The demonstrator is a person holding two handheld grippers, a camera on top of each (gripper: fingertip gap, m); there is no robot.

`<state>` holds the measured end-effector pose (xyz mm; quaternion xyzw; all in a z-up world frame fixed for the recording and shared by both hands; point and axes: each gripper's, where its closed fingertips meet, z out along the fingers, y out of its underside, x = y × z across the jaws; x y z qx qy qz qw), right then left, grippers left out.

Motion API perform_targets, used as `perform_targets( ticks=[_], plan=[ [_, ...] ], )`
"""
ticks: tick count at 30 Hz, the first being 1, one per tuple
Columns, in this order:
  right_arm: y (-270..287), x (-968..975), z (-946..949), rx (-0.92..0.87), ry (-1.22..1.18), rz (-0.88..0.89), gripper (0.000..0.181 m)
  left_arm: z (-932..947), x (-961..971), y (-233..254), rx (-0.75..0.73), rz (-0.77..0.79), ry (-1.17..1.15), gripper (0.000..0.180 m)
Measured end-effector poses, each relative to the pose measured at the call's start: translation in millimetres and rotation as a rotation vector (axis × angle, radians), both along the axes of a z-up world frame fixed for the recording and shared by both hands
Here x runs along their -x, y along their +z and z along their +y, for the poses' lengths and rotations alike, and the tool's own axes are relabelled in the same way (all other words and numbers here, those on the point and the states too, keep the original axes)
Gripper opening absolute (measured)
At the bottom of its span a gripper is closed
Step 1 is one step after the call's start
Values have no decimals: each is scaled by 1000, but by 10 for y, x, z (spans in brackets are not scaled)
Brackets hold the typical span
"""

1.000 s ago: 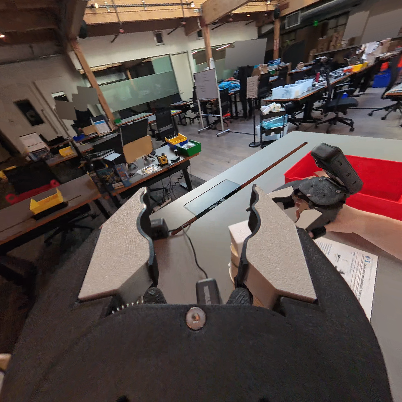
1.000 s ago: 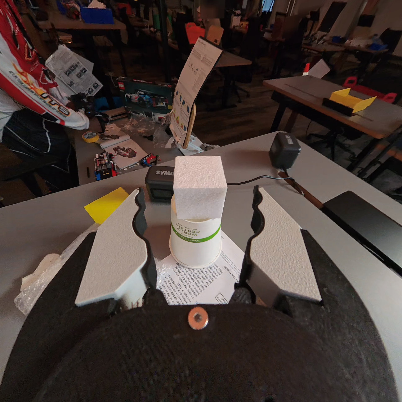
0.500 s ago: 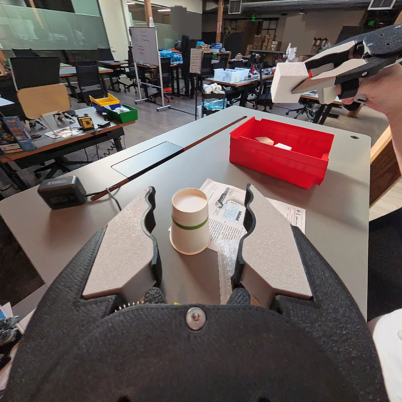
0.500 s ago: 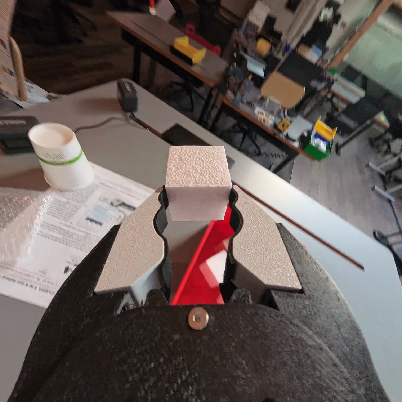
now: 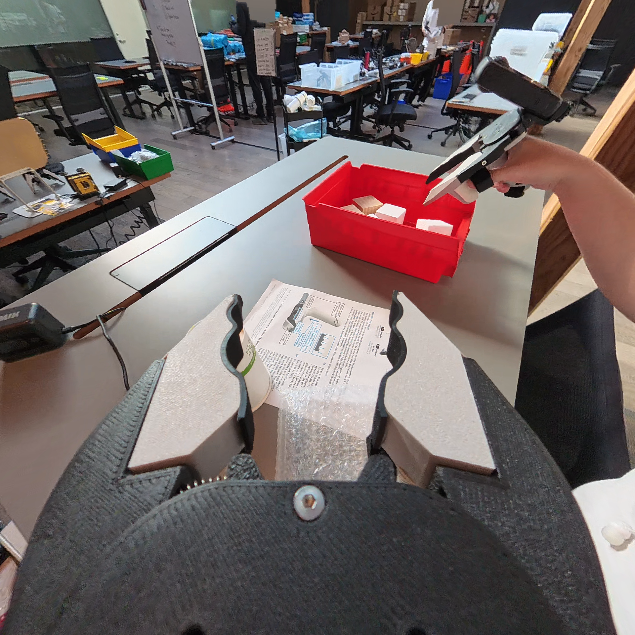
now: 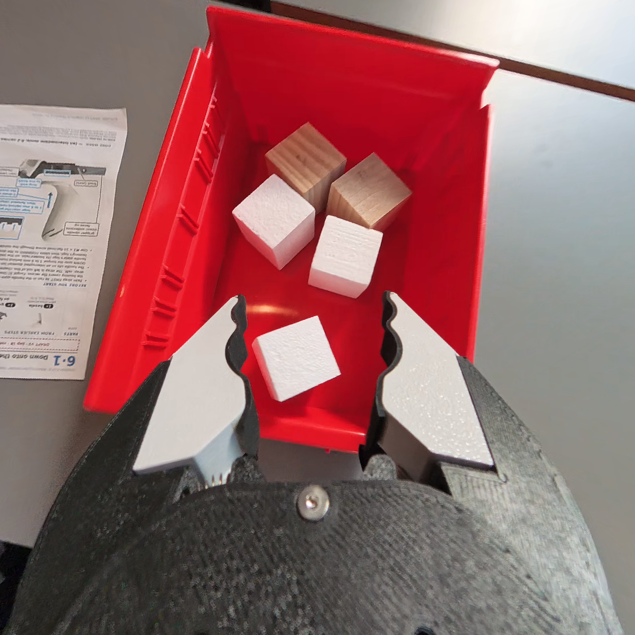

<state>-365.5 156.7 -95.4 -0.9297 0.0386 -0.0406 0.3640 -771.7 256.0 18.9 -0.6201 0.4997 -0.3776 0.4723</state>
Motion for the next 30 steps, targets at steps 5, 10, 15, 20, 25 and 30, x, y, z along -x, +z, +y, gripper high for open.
perform_targets(
  ticks=[5,10,15,20,25,30],
  plan=[
    [124,-768,-332,20,-136,-196,71,-259,643,117,44,-95,177,77],
    [-408,-889,-406,252,-58,39,48,-639,1210,-46,47,-36,354,70],
    [-584,-840,-506,407,-28,29,8,-1368,1277,-310,134,-52,360,59],
    [-594,-609,-792,449,-39,153,3,-2227,1185,-712,279,-41,349,30],
    [-596,-398,-1287,477,-32,183,2,-2846,1001,-977,358,-22,345,22],
    [-585,-131,-1579,501,38,155,7,-3140,436,-979,420,-73,301,7]
  ],
)
